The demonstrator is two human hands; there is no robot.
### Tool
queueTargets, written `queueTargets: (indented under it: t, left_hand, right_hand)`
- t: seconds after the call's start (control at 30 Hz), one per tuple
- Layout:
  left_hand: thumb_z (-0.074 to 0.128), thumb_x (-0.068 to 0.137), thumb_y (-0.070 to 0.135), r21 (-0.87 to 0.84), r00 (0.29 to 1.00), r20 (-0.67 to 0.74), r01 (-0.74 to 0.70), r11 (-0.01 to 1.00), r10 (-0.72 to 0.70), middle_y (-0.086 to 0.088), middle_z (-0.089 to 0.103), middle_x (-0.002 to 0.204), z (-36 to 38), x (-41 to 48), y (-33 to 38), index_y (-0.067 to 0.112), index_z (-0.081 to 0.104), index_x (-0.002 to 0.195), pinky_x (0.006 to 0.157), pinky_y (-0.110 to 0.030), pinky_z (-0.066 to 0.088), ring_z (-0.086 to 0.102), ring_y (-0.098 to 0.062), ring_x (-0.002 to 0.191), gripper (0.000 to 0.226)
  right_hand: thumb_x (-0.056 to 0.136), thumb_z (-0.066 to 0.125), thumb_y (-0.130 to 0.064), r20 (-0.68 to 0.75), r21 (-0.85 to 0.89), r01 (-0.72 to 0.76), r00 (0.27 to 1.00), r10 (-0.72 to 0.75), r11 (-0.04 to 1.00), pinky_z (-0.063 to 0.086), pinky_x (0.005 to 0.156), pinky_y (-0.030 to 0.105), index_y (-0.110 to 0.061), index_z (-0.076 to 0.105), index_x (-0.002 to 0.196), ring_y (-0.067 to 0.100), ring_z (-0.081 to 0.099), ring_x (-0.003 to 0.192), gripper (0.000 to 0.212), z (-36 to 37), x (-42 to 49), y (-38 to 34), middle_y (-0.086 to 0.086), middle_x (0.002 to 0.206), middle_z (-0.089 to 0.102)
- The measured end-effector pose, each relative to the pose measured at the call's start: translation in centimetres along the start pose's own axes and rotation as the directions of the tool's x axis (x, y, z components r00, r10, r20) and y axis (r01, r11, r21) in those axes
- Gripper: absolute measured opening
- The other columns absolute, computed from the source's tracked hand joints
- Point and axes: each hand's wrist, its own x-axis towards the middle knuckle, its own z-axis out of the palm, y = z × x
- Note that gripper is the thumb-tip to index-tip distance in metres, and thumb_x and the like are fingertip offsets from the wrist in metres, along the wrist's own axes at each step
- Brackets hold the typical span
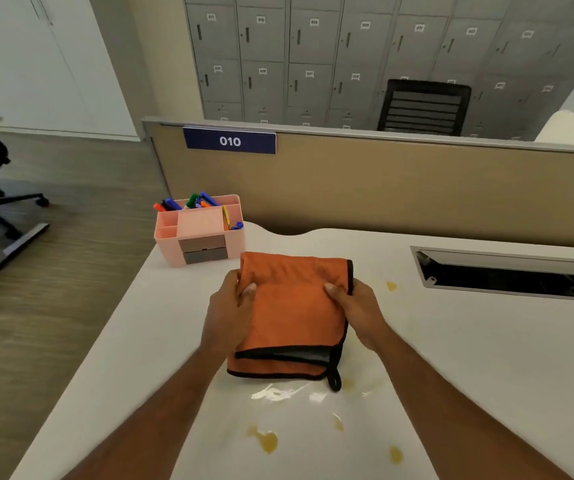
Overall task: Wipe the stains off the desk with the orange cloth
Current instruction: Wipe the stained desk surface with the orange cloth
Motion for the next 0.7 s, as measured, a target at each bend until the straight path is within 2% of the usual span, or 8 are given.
queueTargets:
  t: [0.1,0.17,0.27,0.33,0.4,0.5,0.57,0.7]
  left_hand:
    - [0.043,0.098,0.041,0.016,0.995,-0.079,0.059,0.998,-0.058,-0.009,0.060,0.128,-1.7,0.8,-2.7,0.013,0.048,0.128,0.097,-0.046,0.049,0.059,-0.029,0.112,0.041]
    - [0.047,0.097,0.038,-0.003,0.989,-0.094,0.111,0.994,-0.111,-0.011,0.059,0.130,-2.3,1.9,-4.0,0.010,0.047,0.130,0.097,-0.045,0.048,0.058,-0.031,0.114,0.043]
    - [0.055,0.092,0.038,0.052,0.984,-0.035,0.178,0.983,-0.176,-0.016,0.052,0.139,-3.1,4.1,-6.0,0.006,0.040,0.138,0.101,-0.046,0.044,0.053,-0.034,0.122,0.058]
    - [0.059,0.091,0.037,0.116,0.981,-0.025,0.195,0.974,-0.193,-0.018,0.039,0.148,-3.4,4.7,-7.3,0.005,0.031,0.145,0.106,-0.045,0.040,0.046,-0.034,0.131,0.069]
    - [0.060,0.090,0.038,0.163,0.985,-0.034,0.173,0.971,-0.170,-0.016,0.035,0.151,-3.7,4.5,-8.9,0.009,0.029,0.147,0.109,-0.045,0.038,0.043,-0.032,0.135,0.071]
    - [0.059,0.091,0.038,0.228,0.999,-0.032,0.038,0.973,-0.031,-0.010,0.041,0.149,-4.4,3.6,-11.4,0.013,0.038,0.144,0.109,-0.041,0.037,0.043,-0.027,0.135,0.063]
    - [0.058,0.091,0.039,0.300,0.998,-0.011,-0.058,0.952,0.065,-0.006,0.044,0.148,-5.3,3.3,-13.2,0.017,0.044,0.141,0.109,-0.039,0.036,0.042,-0.024,0.135,0.056]
    - [0.053,0.091,0.047,0.511,0.989,-0.008,-0.121,0.851,0.145,-0.005,0.043,0.151,-8.1,3.6,-17.0,0.023,0.050,0.138,0.114,-0.041,0.031,0.037,-0.024,0.140,0.053]
  right_hand:
    - [0.092,0.064,-0.033,-0.073,-0.224,0.017,0.997,-0.034,0.974,0.052,0.087,0.035,-0.016,0.063,0.113,0.019,0.064,0.097,0.027,4.6,1.6,-0.5,-0.001,0.105,0.068]
    - [0.091,0.064,-0.029,-0.135,-0.235,-0.046,0.991,0.014,0.971,0.051,0.088,0.036,-0.012,0.061,0.113,0.024,0.064,0.101,0.028,7.2,2.7,-0.5,0.004,0.108,0.067]
    - [0.088,0.066,-0.029,-0.210,-0.289,-0.122,0.976,0.062,0.950,0.044,0.099,0.038,-0.014,0.047,0.134,0.028,0.054,0.121,0.052,10.6,4.0,-0.5,0.007,0.130,0.057]
    - [0.086,0.068,-0.036,-0.266,-0.515,-0.105,0.963,-0.042,0.851,0.038,0.109,0.040,-0.017,0.036,0.143,0.027,0.043,0.133,0.069,12.3,4.2,-0.1,0.007,0.145,0.045]
    - [0.087,0.064,-0.043,-0.190,-0.670,-0.023,0.972,-0.141,0.742,0.033,0.114,0.043,-0.022,0.034,0.145,0.026,0.036,0.139,0.069,14.4,4.0,0.5,0.006,0.151,0.038]
    - [0.083,0.047,-0.071,0.039,-0.823,0.058,0.998,-0.046,0.566,0.008,0.118,0.059,-0.033,0.021,0.149,0.034,0.009,0.148,0.080,17.6,3.7,2.5,0.008,0.161,0.014]
    - [0.073,0.030,-0.089,0.093,-0.910,0.061,0.994,0.058,0.410,-0.008,0.111,0.067,-0.039,0.006,0.152,0.042,-0.010,0.147,0.097,19.1,3.8,4.1,0.011,0.163,-0.008]
    - [0.067,0.016,-0.095,0.091,-0.966,0.078,0.995,0.042,0.247,-0.012,0.106,0.074,-0.042,-0.001,0.151,0.048,-0.016,0.144,0.101,20.1,5.2,4.8,0.015,0.162,-0.013]
